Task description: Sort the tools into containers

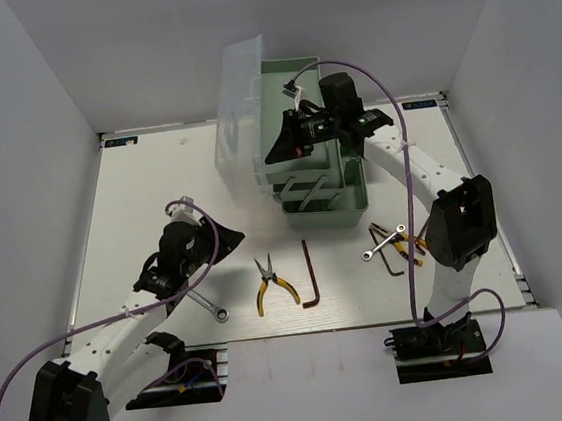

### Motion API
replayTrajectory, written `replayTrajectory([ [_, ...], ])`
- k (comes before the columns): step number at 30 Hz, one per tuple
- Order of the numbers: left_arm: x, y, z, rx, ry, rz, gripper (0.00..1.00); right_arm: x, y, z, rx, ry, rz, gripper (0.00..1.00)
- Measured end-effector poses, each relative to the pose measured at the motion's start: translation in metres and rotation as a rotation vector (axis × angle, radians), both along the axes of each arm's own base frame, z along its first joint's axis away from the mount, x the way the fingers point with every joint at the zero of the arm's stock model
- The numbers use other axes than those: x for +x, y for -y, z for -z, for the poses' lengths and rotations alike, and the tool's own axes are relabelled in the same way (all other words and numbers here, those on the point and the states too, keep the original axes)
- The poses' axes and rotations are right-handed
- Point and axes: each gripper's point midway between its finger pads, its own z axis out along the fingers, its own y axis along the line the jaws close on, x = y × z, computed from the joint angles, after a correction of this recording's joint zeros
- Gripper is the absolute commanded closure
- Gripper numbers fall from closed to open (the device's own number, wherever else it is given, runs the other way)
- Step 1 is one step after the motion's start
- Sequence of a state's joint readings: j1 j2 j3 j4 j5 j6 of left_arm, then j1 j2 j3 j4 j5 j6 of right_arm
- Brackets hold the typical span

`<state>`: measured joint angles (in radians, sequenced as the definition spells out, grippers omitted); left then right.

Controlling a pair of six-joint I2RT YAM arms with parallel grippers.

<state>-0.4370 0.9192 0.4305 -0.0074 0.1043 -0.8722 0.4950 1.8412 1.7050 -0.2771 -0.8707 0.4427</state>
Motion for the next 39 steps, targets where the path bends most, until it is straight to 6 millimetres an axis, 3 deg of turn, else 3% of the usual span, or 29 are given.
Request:
replayTrajectory([
  [5,-0.002,-0.001,-0.001,-0.004,0.009,0.0,0.54,0.017,0.014,0.02,-0.123,0.062,0.102,1.0],
  [8,-0.003,-0.001,-0.001,-0.002,0.011,0.001,0.54,0.02,0.023,0.01,-0.159,0.15,0.133,0.97],
  [12,-0.005,-0.002,-0.001,0.009,0.014,0.008,0.54,0.015,0.044,-0.024,-0.194,0.308,0.184,0.72],
  [13,-0.005,-0.003,-0.001,0.013,0.016,0.01,0.54,0.015,0.052,-0.034,-0.206,0.357,0.212,0.62],
  [16,-0.009,-0.005,-0.001,0.034,0.018,0.02,0.53,0.013,0.08,-0.064,-0.249,0.514,0.318,0.53],
  [18,-0.01,-0.006,-0.002,0.053,0.019,0.03,0.5,0.009,0.104,-0.068,-0.309,0.581,0.392,0.51],
  [19,-0.01,-0.006,-0.005,0.066,0.024,0.038,0.48,0.008,0.116,-0.066,-0.335,0.617,0.433,0.42],
  [22,-0.008,-0.007,-0.022,0.111,0.053,0.065,0.34,0.001,0.157,-0.024,-0.49,0.603,0.531,0.32],
  [25,-0.002,-0.006,-0.061,0.165,0.13,0.106,0.25,-0.002,0.198,0.038,-0.693,0.503,0.578,0.32],
  [28,0.006,0.001,-0.112,0.249,0.229,0.202,0.27,-0.022,0.242,0.109,-0.902,0.361,0.562,0.53],
  [29,0.011,0.005,-0.13,0.281,0.271,0.247,0.56,-0.032,0.256,0.13,-0.951,0.324,0.557,0.77],
  [30,0.015,0.01,-0.142,0.309,0.303,0.289,0.79,-0.047,0.27,0.152,-1.004,0.287,0.531,0.93],
  [31,0.018,0.014,-0.149,0.345,0.332,0.331,0.97,-0.061,0.281,0.169,-1.036,0.26,0.51,1.0],
  [33,0.018,0.022,-0.142,0.397,0.352,0.408,1.0,-0.096,0.298,0.198,-1.082,0.196,0.457,1.0],
  [34,0.013,0.025,-0.131,0.412,0.338,0.449,0.98,-0.108,0.301,0.206,-1.085,0.185,0.428,0.94],
  [35,0.007,0.027,-0.115,0.425,0.319,0.489,0.73,-0.116,0.302,0.21,-1.075,0.188,0.402,0.85],
  [36,0.001,0.027,-0.101,0.439,0.294,0.517,0.63,-0.121,0.301,0.213,-1.062,0.196,0.381,0.62],
  [38,-0.009,0.026,-0.074,0.464,0.242,0.556,0.47,-0.125,0.297,0.215,-1.029,0.234,0.33,0.42],
  [39,-0.013,0.024,-0.062,0.478,0.216,0.568,0.4,-0.126,0.294,0.217,-1.01,0.255,0.298,0.27],
])
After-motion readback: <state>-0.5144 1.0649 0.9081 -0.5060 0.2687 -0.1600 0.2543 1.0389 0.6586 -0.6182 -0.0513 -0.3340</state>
